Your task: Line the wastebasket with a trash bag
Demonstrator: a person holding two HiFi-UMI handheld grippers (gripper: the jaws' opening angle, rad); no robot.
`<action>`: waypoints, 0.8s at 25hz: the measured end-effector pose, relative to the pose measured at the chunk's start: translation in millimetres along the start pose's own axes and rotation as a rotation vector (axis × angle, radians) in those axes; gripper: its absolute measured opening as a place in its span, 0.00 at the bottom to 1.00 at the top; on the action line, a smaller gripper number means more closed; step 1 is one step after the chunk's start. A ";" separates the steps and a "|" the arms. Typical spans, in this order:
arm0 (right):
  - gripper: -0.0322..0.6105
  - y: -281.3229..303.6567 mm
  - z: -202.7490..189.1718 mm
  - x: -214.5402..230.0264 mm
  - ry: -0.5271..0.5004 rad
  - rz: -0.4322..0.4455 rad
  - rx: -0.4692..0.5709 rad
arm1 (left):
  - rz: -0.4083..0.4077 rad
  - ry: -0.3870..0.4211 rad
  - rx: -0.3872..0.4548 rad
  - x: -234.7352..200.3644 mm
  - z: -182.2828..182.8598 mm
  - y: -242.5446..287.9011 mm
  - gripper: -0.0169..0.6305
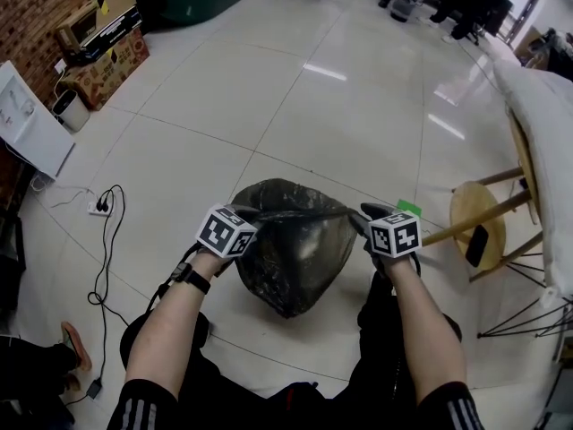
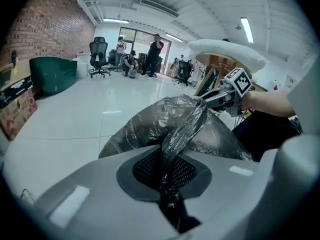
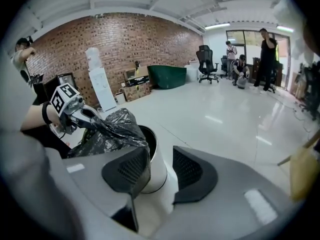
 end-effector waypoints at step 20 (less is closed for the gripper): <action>0.52 -76.9 17.2 -6.7 -0.008 0.329 0.043 | 0.021 -0.012 -0.074 3.7 9.5 55.5 0.05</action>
Point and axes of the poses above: the fingertips, and each gripper's own axes: y forward along the fingers, x to its right, z out of its top, the point moved 7 cm from there along -y, backward along the fingers, and after that the axes turned 8 degrees about y, right-handed, at the moved point
